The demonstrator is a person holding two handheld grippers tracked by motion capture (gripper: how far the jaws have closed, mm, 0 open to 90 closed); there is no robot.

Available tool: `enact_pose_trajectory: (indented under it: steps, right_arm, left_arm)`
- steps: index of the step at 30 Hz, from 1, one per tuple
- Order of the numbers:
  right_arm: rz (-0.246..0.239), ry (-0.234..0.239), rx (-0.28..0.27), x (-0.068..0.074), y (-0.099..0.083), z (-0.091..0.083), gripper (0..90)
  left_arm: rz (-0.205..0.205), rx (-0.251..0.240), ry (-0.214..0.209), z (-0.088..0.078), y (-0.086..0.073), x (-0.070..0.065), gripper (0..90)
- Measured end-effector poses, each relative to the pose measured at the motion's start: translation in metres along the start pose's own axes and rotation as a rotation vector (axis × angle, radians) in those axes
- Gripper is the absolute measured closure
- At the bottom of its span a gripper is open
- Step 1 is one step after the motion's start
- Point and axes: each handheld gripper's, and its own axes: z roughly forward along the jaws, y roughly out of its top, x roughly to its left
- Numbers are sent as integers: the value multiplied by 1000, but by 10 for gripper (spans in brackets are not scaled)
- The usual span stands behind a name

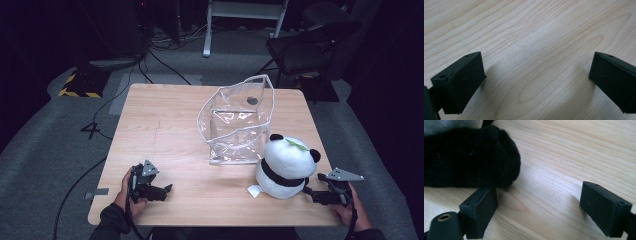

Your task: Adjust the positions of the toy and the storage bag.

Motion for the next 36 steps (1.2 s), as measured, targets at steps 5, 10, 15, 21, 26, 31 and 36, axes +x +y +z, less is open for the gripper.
enact_pose_trajectory:
  steps: [5,10,15,21,26,31,36]
  right_arm:
    - [-16,19,11,-1,-2,-3,147]
    - [-52,-2,7,5,-2,-6,154]
    - [-57,23,29,7,0,-7,165]
    - [-62,63,-6,6,1,-14,163]
    - [-90,102,-34,13,6,-19,164]
    - [-105,94,-35,18,8,-17,172]
    - [-118,118,-37,22,9,-16,172]
  left_arm:
    - [0,0,1,0,0,0,4]
    - [-6,0,-2,0,0,0,4]
    - [-5,1,-2,0,0,0,3]
    - [-6,2,-2,0,0,0,3]
    - [-5,2,-2,0,0,0,3]
    - [-6,2,-2,0,0,0,3]
    - [-5,2,-2,0,0,0,3]
